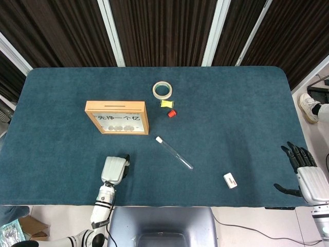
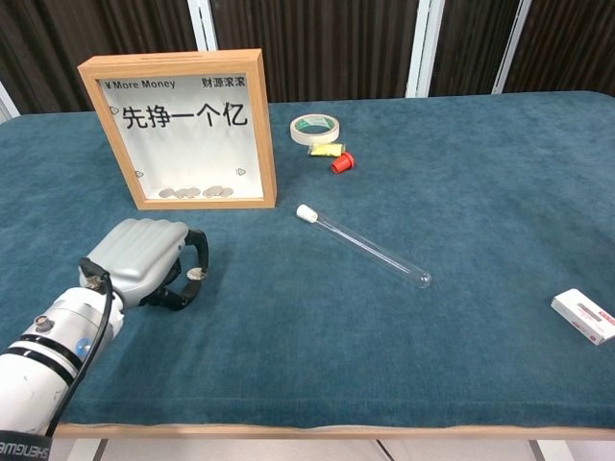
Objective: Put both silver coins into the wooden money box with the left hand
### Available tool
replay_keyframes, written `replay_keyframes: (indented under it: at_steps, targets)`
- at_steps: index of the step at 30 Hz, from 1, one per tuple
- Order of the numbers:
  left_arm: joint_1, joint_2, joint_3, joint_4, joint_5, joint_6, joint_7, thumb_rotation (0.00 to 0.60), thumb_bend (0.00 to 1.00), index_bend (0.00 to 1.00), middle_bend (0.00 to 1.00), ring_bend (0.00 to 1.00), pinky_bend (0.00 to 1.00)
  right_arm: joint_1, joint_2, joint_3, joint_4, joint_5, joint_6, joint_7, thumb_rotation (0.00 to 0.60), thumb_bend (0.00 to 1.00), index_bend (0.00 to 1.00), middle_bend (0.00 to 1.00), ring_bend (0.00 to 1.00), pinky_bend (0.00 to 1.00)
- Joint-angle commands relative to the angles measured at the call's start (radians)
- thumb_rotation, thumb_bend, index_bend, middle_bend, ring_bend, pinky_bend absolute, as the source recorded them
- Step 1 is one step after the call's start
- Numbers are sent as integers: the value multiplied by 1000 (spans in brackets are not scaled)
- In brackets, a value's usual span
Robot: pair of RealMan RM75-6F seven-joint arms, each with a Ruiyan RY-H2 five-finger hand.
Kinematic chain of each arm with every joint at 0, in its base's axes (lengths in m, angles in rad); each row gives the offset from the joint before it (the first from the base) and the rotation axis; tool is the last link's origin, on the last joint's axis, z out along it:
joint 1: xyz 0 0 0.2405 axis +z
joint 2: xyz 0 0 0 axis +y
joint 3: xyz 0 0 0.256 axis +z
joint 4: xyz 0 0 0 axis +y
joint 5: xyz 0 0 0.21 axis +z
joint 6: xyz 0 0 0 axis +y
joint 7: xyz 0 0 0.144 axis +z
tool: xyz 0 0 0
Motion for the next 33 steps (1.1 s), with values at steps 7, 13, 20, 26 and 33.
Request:
replay_keyframes:
  at_steps: [7,13,20,26,33]
  targets:
    - [-4,9,0,-20,-9,-7,15,600,394,496,1000,1000,1000,0,1,1,0,2,-2,2,600,137,0,0,0,0]
    - [-8,15,-7,-29,-17,-7,30,600,388,507,1000,1000,1000,0,1,0,0,0,-2,2,600,137,0,0,0,0]
    - [-14,19,-17,-21,-26,-7,28,600,389,528,1000,1000,1000,1,0,-1,0,0,-3,0,600,137,0,0,0,0]
    - [-14,27,-16,-25,-18,6,21,600,395,530,1000,1000,1000,1,0,-2,0,-2,-4,-1,600,137,0,0,0,0]
    - [-13,35,-15,-22,-21,10,23,600,411,531,1000,1000,1000,2,1,-3,0,-4,-5,3,600,137,0,0,0,0]
